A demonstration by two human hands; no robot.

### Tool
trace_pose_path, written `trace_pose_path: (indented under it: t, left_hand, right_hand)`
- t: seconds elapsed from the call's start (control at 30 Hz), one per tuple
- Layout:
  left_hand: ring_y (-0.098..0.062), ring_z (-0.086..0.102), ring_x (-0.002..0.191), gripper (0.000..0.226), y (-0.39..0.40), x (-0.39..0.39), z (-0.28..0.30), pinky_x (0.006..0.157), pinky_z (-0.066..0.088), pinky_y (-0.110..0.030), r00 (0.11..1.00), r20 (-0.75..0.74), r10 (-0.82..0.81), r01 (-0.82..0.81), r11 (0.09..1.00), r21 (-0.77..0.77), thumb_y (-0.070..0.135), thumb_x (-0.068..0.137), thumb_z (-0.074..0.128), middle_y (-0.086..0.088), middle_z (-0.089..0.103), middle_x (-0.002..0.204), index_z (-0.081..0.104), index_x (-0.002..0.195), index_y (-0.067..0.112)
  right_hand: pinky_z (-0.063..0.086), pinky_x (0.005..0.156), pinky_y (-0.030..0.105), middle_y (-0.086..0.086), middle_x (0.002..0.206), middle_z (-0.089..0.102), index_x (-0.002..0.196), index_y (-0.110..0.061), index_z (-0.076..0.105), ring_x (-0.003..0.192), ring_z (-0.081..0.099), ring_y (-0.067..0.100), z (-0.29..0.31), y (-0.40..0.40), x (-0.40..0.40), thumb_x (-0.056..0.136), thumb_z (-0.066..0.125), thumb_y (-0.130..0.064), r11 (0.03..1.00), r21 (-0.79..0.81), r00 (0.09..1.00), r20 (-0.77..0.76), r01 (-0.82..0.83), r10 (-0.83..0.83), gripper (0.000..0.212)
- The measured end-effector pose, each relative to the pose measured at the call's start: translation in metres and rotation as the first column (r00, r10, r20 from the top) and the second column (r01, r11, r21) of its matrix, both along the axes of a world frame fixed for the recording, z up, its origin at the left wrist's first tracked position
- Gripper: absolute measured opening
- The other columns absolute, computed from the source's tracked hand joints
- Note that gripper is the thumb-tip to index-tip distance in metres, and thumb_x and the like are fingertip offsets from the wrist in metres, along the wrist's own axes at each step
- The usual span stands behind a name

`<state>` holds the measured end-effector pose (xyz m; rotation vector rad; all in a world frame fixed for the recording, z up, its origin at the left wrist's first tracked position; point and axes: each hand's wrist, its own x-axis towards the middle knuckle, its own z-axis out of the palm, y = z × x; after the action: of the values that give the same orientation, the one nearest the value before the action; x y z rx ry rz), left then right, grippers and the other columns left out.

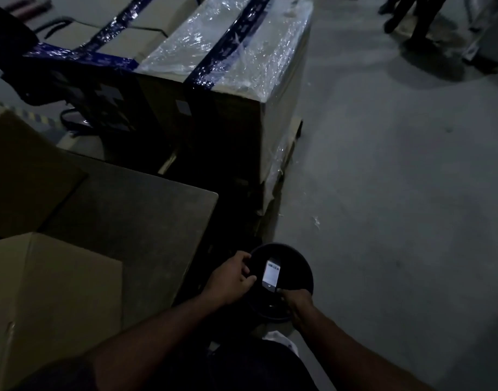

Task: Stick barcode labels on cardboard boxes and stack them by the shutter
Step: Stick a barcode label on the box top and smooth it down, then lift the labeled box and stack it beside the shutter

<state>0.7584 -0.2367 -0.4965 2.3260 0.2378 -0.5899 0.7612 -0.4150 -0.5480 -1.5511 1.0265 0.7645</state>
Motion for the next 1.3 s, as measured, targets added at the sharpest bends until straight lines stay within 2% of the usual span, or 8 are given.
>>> trace_pose_path:
  t: [0.17,0.3,0.63,0.83,0.97,1.03,1.17,1.3]
  left_hand:
    - [-0.002,0.063,0.081,0.051,0.017,0.001,0.010,0.080,0.053,-0.026,0.989,0.091,0.116,-0.116,0.993,-0.007,0.032,0.090,0.069,0.010,0.063,0.102,0.047,0.135,0.023]
    - [-0.008,0.065,0.086,0.048,0.036,-0.001,0.028,0.085,0.056,-0.043,0.918,0.232,0.323,-0.300,0.945,-0.127,0.030,0.089,0.069,0.009,0.061,0.100,0.049,0.132,0.022]
    - [-0.004,0.063,0.096,0.038,0.104,-0.049,0.141,0.077,0.058,-0.039,0.471,0.651,0.596,-0.634,0.741,-0.221,0.036,0.093,0.065,0.015,0.062,0.109,0.051,0.128,0.034]
    - [-0.008,0.062,0.100,0.030,0.132,-0.131,0.179,0.081,0.056,-0.040,0.145,0.773,0.618,-0.844,0.485,-0.229,0.037,0.094,0.063,0.010,0.061,0.113,0.055,0.122,0.031]
    - [-0.020,0.055,0.112,0.051,0.144,-0.199,0.169,0.091,0.051,-0.045,0.067,0.833,0.549,-0.962,0.258,-0.093,0.056,0.085,0.059,0.004,0.051,0.122,0.055,0.124,0.023]
    - [-0.024,0.051,0.118,0.072,0.143,-0.226,0.157,0.098,0.043,-0.040,0.136,0.825,0.549,-0.973,0.231,0.006,0.070,0.080,0.059,0.000,0.049,0.129,0.054,0.128,0.018]
    - [-0.022,0.028,0.147,0.103,0.150,-0.258,0.128,0.119,0.016,-0.055,0.353,0.699,0.621,-0.934,0.270,0.233,0.091,0.067,0.051,0.002,0.037,0.153,0.041,0.146,0.025]
    - [-0.019,0.019,0.150,0.098,0.185,-0.275,0.124,0.117,0.026,-0.053,0.228,0.719,0.657,-0.958,0.284,0.044,0.081,0.069,0.062,0.003,0.027,0.158,0.043,0.145,0.022]
  right_hand:
    - [0.043,0.057,0.025,0.002,0.060,0.060,0.063,-0.013,0.066,0.059,0.054,0.017,0.020,0.025,0.015,0.087,0.067,-0.014,0.956,0.042,0.941,0.195,-0.290,0.277,0.024]
    - [0.047,0.060,0.015,-0.006,0.075,0.067,0.086,-0.012,0.070,0.070,0.061,0.006,0.067,0.068,0.034,0.091,0.064,-0.013,0.860,0.070,0.788,0.443,-0.505,0.427,0.008]
    - [0.048,0.066,0.014,-0.009,0.079,0.068,0.086,-0.018,0.066,0.069,0.061,-0.008,0.171,0.195,0.049,0.090,0.066,-0.017,0.561,0.067,0.379,0.803,-0.825,0.461,0.005]
    - [0.052,0.076,0.024,-0.003,0.104,0.064,0.101,-0.025,0.062,0.094,0.061,0.007,0.194,0.267,0.028,0.083,0.073,-0.028,0.452,-0.182,0.044,0.894,-0.873,0.446,0.020]
    - [0.046,0.092,0.033,-0.012,0.120,0.047,0.123,-0.028,0.052,0.115,0.047,0.010,0.198,0.318,0.023,0.081,0.070,-0.044,0.389,-0.373,-0.161,0.863,-0.843,0.479,0.049]
    - [0.042,0.097,0.034,-0.014,0.126,0.045,0.132,-0.028,0.047,0.120,0.042,0.008,0.193,0.340,0.021,0.082,0.068,-0.046,0.307,-0.412,-0.197,0.816,-0.858,0.544,0.057]
    - [0.057,0.084,0.044,-0.006,0.120,0.057,0.127,-0.031,0.045,0.105,0.061,0.012,0.183,0.371,0.003,0.080,0.063,-0.059,0.253,-0.229,-0.040,0.810,-0.940,0.585,0.058]
    - [0.057,0.072,0.031,-0.008,0.112,0.058,0.117,-0.029,0.047,0.095,0.062,0.008,0.187,0.388,-0.018,0.090,0.060,-0.046,0.234,-0.183,-0.021,0.826,-0.955,0.563,0.034]
